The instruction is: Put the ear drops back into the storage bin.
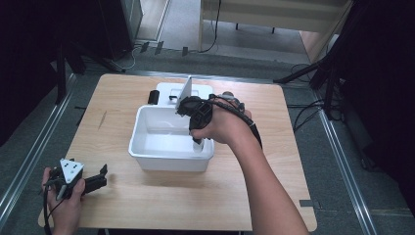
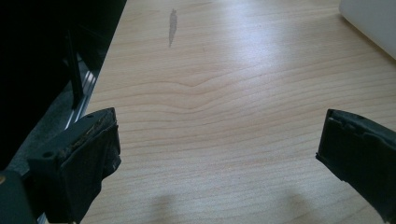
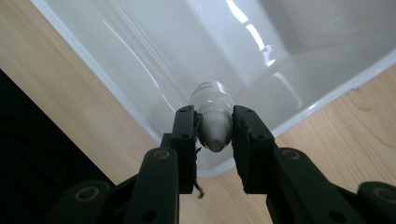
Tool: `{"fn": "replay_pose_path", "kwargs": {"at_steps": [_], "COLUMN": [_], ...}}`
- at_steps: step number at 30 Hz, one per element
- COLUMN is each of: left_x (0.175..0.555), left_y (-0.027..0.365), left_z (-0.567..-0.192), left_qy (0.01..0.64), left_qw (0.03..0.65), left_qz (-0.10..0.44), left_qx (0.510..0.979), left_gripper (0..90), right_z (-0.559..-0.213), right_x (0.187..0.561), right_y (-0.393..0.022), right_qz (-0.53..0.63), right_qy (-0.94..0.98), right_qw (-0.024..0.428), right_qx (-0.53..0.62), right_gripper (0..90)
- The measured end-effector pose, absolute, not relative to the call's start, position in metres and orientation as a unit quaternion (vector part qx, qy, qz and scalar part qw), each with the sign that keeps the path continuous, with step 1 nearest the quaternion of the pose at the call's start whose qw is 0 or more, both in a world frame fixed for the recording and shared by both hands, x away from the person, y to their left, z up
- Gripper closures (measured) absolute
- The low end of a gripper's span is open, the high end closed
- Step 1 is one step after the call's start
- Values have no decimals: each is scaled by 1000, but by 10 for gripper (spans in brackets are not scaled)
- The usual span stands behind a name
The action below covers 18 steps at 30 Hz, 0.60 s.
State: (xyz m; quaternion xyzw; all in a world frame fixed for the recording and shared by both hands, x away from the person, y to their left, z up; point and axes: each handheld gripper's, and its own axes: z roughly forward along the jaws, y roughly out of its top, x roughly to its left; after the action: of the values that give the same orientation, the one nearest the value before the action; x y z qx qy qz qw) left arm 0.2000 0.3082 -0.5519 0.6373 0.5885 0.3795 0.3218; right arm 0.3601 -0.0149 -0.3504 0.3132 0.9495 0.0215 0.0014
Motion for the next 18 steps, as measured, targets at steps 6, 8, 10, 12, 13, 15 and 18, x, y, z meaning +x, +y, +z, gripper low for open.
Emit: {"fn": "replay_pose_path", "kwargs": {"at_steps": [6, 8, 10, 12, 13, 15, 18], "left_x": [200, 200, 200, 200, 200, 200, 200], "left_y": [308, 308, 308, 308, 308, 308, 308], "left_z": [-552, -552, -552, -552, -552, -552, -552], "left_qy": [588, 588, 588, 588, 588, 588, 588], "left_qw": [322, 321, 321, 321, 321, 321, 321], "left_qz": [380, 379, 380, 380, 380, 379, 380], "left_qx": [637, 638, 638, 638, 638, 638, 638], "left_gripper": [0, 0, 0, 0, 0, 0, 0], "right_z": [-368, -375, -380, -385, -387, -392, -399], "right_x": [359, 359, 358, 358, 357, 357, 357], "right_y": [-14, -14, -14, -13, -13, -13, -13], "right_qz": [15, 12, 9, 5, 3, 2, -1], "right_qy": [951, 951, 951, 951, 951, 952, 952], "right_qw": [1, -1, -3, -2, -2, -3, -1], "right_qx": [309, 308, 308, 308, 309, 308, 305], "right_gripper": [715, 715, 714, 715, 715, 715, 715]}}
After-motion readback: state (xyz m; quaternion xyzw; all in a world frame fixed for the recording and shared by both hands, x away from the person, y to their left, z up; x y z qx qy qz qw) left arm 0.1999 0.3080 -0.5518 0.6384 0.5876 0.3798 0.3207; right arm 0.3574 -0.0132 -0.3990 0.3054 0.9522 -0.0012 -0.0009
